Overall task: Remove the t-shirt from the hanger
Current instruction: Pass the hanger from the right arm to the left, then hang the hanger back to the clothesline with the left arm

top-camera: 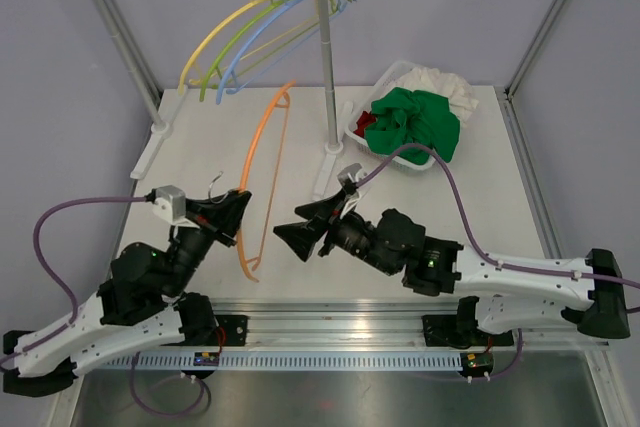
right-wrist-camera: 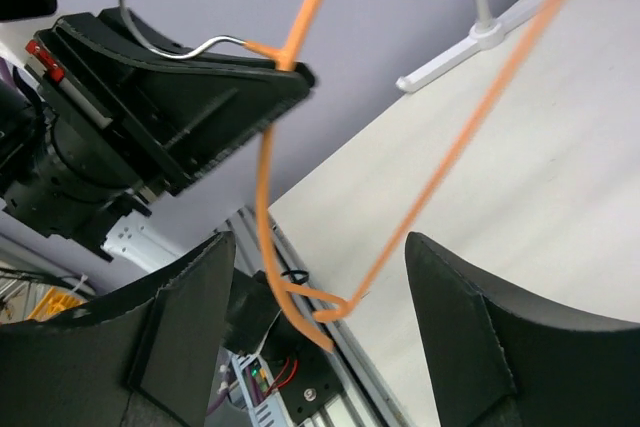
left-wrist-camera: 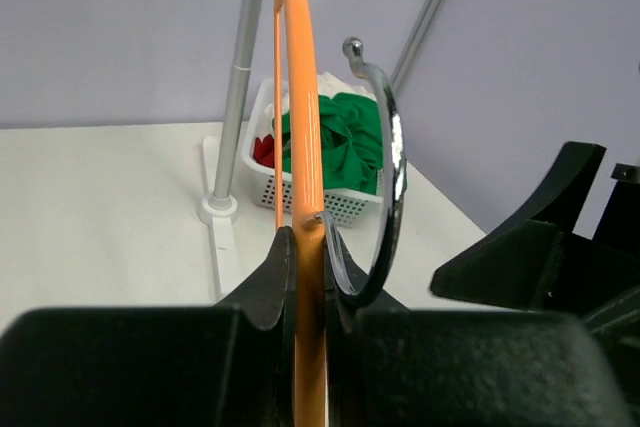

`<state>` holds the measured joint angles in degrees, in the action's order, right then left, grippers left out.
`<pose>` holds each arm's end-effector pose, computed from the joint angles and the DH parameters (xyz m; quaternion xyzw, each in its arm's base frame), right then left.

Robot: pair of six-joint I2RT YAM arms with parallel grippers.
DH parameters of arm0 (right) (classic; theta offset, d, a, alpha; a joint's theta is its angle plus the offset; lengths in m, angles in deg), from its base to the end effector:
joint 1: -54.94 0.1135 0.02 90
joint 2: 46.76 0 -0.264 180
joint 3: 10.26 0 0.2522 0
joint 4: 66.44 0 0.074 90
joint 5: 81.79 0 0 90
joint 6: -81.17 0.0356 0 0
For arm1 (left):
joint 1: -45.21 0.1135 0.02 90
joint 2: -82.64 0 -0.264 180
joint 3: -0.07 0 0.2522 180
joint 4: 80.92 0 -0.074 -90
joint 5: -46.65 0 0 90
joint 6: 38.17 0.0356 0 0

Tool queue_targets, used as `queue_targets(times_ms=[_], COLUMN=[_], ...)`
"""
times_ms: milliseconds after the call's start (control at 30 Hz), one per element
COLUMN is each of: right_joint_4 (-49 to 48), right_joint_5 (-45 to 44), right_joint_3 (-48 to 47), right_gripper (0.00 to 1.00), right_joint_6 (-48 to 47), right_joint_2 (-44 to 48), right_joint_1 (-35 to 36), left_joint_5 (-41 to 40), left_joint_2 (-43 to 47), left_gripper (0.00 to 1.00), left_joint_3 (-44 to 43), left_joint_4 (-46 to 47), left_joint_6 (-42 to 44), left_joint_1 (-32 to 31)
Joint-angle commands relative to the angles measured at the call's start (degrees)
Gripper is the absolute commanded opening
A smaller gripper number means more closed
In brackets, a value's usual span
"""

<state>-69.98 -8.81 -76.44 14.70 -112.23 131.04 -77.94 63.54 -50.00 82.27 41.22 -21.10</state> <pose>0.0751 0.2599 0.3648 -0.2008 0.6514 0.4887 0.5446 0.0534 -0.0715 0.3549 0.0668 0.6284 -0.3254 0.7034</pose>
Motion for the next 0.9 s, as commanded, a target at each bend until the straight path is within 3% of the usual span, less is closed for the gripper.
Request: queue_targets(times_ms=[0,133,233,467,567,700,867], right_joint_4=[-2.13,-0.55,0.25,3.84,4.38,4.91,5.52], right_joint_5=[-6.69,-11.72,-15.06,-19.46,-19.37,-19.98,-19.28], right_joint_3=[1.97,5.83,9.08,13.48,15.07,16.39,16.56], right_gripper=[0.76,0.78,0.79,0.82,0.82,0.84,0.83], right_joint_6=[-3.57,-6.12,-7.53,-9.03,-8.94,-9.03,-8.85], right_joint_2=[5.96,12.72,18.61,30.38,33.55,35.76,37.08], right_joint_1=[0.46,0.54,0.46,0.46,0.46,0.46,0.46], left_joint_5=[-6.70,-12.07,-11.12,-6.98,-15.04,-27.25,-37.81], left_joint_2=[5.11,6.26,6.00,3.28,-3.72,-13.68,-19.31], left_gripper=[0.00,0.00,0.00,0.00,0.00,0.00,0.00], left_joint_3=[-5.86,-12.78,-18.32,-28.69,-35.56,-51.18,-56.94], left_joint_4=[-4.93,-13.90,-18.55,-18.83,-25.91,-38.15,-43.62], left_joint_6=[-4.06,-6.96,-8.36,-6.97,-3.72,-3.89,-1.52], left_joint_1=[0.03,-0.93,-1.20,-1.20,-1.20,-1.20,-1.20])
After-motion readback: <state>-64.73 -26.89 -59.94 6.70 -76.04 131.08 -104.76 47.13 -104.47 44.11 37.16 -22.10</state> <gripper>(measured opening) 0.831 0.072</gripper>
